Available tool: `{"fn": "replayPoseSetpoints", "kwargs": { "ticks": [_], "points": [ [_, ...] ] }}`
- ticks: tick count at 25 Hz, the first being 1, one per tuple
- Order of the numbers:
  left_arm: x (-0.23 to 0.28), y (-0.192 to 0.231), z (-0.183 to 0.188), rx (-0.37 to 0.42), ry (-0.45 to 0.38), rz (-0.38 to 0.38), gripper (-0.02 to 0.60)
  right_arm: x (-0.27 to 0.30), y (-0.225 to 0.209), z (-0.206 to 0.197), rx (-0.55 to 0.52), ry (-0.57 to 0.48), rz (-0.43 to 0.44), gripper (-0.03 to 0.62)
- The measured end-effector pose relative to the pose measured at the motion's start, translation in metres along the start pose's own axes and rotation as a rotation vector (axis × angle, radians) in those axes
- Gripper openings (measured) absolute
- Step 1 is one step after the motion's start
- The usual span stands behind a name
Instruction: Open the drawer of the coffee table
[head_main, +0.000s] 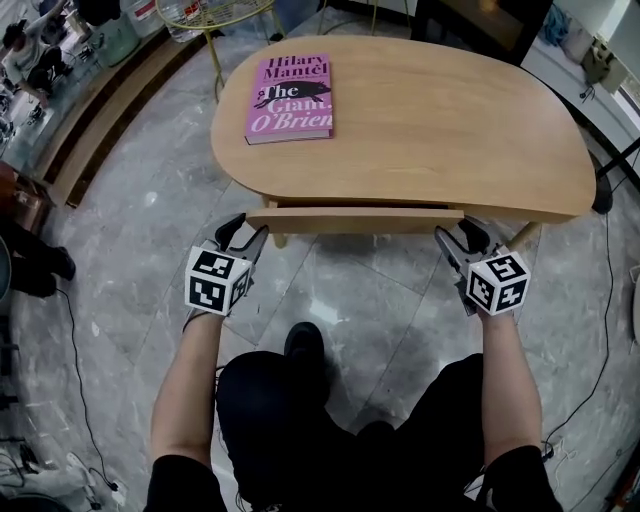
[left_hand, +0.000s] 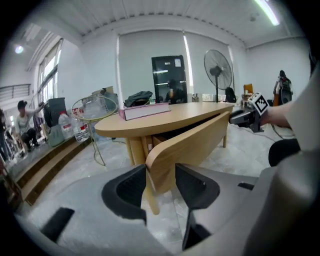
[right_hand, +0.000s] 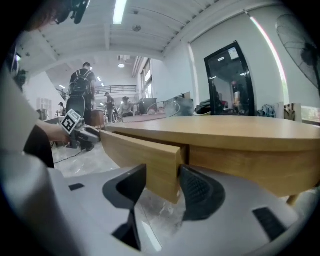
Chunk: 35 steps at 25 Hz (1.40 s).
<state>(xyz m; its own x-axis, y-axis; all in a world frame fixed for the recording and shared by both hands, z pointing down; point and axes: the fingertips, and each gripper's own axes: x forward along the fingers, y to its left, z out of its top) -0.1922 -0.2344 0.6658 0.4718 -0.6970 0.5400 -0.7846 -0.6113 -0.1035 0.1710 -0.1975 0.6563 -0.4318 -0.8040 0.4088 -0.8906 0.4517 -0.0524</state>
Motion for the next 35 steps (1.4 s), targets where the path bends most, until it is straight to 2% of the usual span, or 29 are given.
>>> {"fn": "replayPoseSetpoints", "kwargs": {
  "ticks": [3,11,17,21,23,28,31,33,35],
  "points": [
    [0.001,-0.001,0.004,0.062,0.007,0.002,0.193,0.008,0.000,0.002,-0.026,0.014,0.016,0.215],
    [-0.006,-0.001,0.002,0.043,-0.027,0.008,0.173,0.000,0.010,-0.001,-0.024,0.025,0.035,0.198],
    [-0.018,-0.015,-0.006,0.040,0.009,-0.016,0.166,-0.012,0.012,-0.007,-0.026,0.038,0.047,0.198],
    [-0.025,-0.017,-0.010,0.075,0.022,-0.033,0.159,-0.018,0.017,-0.011,-0.038,0.053,0.063,0.193],
    [-0.026,-0.017,-0.010,0.129,0.034,-0.037,0.155,-0.019,0.016,-0.011,-0.089,0.073,0.052,0.187],
    [-0.022,-0.021,-0.012,0.410,0.112,-0.034,0.157,-0.028,0.019,-0.002,-0.393,0.165,0.013,0.175],
    [-0.019,-0.025,-0.005,0.550,0.141,-0.043,0.181,-0.034,0.022,0.010,-0.497,0.163,0.035,0.172],
    [-0.017,-0.029,-0.003,0.603,0.151,-0.062,0.195,-0.033,0.027,0.017,-0.513,0.148,0.069,0.169],
    [-0.013,-0.035,-0.003,0.607,0.154,-0.101,0.206,-0.029,0.031,0.018,-0.557,0.176,0.095,0.172]
  ]
}}
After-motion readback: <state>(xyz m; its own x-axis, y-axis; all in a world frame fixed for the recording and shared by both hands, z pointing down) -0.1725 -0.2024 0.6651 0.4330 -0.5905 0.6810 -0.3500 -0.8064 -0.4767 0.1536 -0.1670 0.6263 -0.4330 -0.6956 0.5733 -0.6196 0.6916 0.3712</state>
